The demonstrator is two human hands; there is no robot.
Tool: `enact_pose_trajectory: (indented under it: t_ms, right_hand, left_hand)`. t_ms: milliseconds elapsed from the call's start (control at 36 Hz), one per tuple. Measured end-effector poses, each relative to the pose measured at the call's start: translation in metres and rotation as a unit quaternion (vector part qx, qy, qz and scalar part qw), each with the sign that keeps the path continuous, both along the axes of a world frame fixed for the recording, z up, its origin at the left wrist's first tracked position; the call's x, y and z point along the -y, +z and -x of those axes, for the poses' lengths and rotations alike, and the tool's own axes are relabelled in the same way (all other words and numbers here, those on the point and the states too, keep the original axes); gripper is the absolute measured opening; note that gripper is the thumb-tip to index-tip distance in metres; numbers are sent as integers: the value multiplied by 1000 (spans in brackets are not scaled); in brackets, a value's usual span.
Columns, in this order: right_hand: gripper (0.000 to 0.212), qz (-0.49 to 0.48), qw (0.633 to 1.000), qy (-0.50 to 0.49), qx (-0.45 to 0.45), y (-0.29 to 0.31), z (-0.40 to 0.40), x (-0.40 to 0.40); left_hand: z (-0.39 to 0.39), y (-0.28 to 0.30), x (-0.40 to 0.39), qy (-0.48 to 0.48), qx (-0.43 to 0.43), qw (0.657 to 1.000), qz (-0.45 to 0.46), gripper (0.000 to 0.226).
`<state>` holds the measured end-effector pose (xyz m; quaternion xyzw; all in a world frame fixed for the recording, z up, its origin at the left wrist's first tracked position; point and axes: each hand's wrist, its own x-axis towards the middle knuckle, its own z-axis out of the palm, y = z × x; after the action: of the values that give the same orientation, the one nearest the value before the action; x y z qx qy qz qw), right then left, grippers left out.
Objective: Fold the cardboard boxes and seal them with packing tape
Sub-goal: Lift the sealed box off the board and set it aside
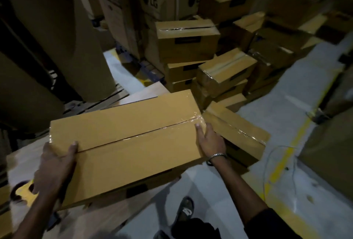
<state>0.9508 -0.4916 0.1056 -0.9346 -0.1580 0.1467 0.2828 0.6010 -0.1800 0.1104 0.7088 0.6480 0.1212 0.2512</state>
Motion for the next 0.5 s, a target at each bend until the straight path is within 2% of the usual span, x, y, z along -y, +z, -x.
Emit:
enact_pose_trajectory:
  t_ms: [139, 333, 417, 500]
  right_hand:
    - [60, -8, 998, -59, -4, 0, -18, 68]
    - [70, -3, 991, -132, -8, -14, -69, 152]
    - [78, -11, 988, -152, -20, -22, -92, 177]
    - [83, -21, 985, -171, -30, -31, -119, 197]
  left_hand:
    - [-55, 27, 54, -45, 9, 999, 15, 107]
    - [-150, 44, 110, -106, 37, 993, -43, 88]
    - [-188, 44, 122, -123, 33, 991, -47, 92]
    - [-229, 44, 129, -139, 22, 989, -45, 105]
